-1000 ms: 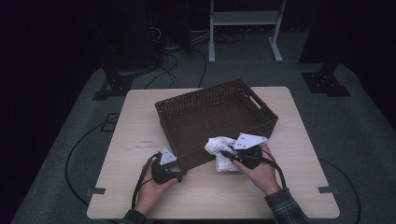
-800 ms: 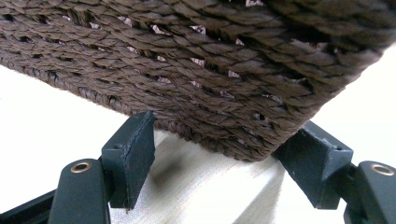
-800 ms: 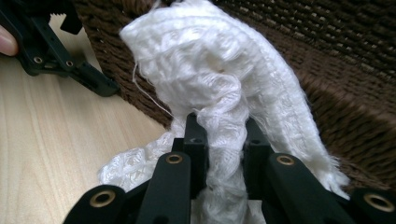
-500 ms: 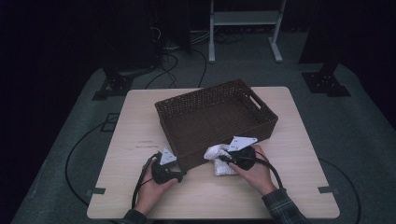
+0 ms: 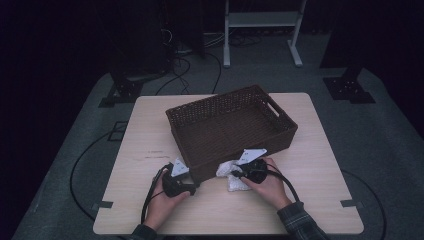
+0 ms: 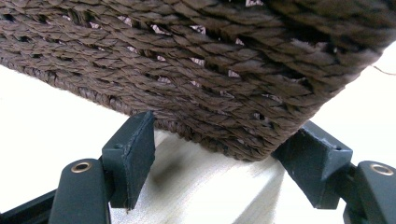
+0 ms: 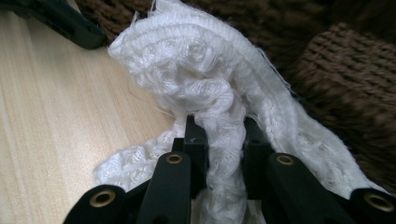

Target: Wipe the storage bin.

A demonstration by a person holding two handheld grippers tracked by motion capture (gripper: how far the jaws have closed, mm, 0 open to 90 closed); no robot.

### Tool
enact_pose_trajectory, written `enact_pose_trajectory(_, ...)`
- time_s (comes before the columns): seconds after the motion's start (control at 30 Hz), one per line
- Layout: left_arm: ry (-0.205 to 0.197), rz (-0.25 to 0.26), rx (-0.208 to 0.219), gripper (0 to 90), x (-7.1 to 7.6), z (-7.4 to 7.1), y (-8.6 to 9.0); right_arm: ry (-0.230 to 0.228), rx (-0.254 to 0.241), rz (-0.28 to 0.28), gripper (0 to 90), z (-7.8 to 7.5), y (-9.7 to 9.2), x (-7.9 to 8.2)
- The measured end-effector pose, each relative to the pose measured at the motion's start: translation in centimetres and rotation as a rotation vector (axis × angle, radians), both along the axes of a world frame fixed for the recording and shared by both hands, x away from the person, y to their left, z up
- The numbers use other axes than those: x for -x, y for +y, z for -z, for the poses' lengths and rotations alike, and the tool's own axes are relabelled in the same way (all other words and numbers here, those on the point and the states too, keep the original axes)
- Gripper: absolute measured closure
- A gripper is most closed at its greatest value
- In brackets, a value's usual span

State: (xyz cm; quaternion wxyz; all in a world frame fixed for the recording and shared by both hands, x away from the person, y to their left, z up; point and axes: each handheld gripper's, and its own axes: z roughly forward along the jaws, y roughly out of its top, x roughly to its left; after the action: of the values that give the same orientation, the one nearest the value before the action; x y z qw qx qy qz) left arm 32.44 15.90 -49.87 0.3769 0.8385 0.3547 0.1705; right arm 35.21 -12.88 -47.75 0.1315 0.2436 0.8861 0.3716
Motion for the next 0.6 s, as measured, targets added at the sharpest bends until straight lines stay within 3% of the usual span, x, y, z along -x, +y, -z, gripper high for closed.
enact_pose_trajectory(0.23,-0.001,0.000,0.002,28.8,0.0,0.0,0.0,-0.001,0.010,-0.002,76.7,-0.1,0.2,0.3)
enact_pose_trajectory(0.6,-0.003,0.000,0.004,28.9,0.0,0.0,0.0,-0.105,-0.073,-0.026,76.7,-3.7,-0.1,2.0)
